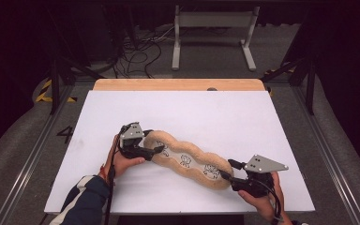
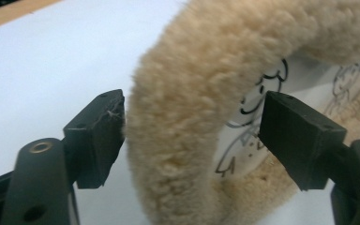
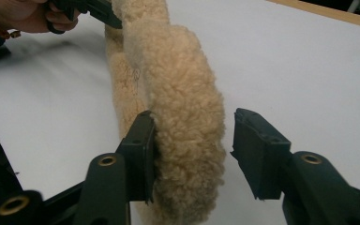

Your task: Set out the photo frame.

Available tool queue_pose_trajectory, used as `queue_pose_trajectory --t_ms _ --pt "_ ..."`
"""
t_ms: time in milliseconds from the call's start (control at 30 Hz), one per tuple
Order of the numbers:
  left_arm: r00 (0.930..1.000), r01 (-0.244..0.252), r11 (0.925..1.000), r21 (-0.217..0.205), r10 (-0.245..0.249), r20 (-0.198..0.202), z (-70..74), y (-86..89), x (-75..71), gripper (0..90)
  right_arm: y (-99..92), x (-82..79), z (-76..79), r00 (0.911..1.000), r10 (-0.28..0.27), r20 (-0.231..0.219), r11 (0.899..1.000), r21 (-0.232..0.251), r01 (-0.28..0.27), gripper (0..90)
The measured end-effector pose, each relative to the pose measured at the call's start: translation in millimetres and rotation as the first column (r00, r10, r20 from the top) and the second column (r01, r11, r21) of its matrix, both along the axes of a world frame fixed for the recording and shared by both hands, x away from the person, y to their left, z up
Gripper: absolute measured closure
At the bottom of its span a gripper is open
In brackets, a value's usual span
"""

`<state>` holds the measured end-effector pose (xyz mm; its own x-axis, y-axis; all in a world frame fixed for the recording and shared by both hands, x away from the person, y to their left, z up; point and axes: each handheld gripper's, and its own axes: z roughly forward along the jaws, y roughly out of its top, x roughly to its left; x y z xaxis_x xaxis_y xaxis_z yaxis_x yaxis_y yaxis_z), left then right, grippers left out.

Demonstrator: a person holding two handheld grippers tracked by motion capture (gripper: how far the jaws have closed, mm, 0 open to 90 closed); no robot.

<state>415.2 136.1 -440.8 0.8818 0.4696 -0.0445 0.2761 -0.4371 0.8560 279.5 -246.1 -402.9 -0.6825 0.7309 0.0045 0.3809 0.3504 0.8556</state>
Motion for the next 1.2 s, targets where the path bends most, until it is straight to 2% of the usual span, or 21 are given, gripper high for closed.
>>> queue_pose_trajectory --t_ms 33,133,300,567,833,967,1067,1200 --pt "1.0 0.009 1.0 0.002 -0.009 -0.001 -0.9 -1.3 -0.1 30.0 0.2 -0.5 -0.6 1.0 0.001 0.005 1.0 -0.001 -0.001 55.5" --pt "0.9999 0.012 0.9998 0.015 -0.012 -0.008 -0.4 -1.6 -0.7 30.3 1.7 -1.7 -1.8 0.9999 0.007 0.008 1.0 0.001 -0.007 62.0" --pt "0.9997 0.02 0.9996 0.022 -0.02 -0.018 0.5 2.2 -2.6 35.0 0.7 -0.6 -3.5 1.0 -0.006 0.007 1.0 0.01 0.006 64.1" --pt "0.9998 0.013 0.9984 0.055 -0.012 -0.013 2.3 6.0 -11.6 40.8 -2.7 4.8 -4.8 0.9998 -0.015 0.015 1.0 0.012 0.015 64.6" --pt "1.0 -0.002 0.9977 0.067 0.003 -0.005 2.7 8.3 -19.9 43.9 -3.1 6.8 -5.9 0.9989 -0.037 0.031 0.999 0.005 0.036 64.2" --pt "0.9999 -0.01 0.9981 0.06 0.01 -0.007 2.0 10.6 -25.1 46.1 -3.0 8.4 -7.2 0.9976 -0.054 0.042 0.999 0.004 0.054 63.8" --pt "0.9999 -0.006 0.998 0.062 0.007 -0.008 2.3 12.6 -27.8 48.2 -2.9 9.2 -8.6 0.9968 -0.073 0.034 0.997 0.02 0.072 62.9" --pt "0.9999 -0.007 0.9977 0.067 0.008 -0.009 3.0 13.5 -30.2 49.8 -3.2 7.3 -13.8 0.9932 -0.115 0.02 0.993 0.007 0.115 60.1"
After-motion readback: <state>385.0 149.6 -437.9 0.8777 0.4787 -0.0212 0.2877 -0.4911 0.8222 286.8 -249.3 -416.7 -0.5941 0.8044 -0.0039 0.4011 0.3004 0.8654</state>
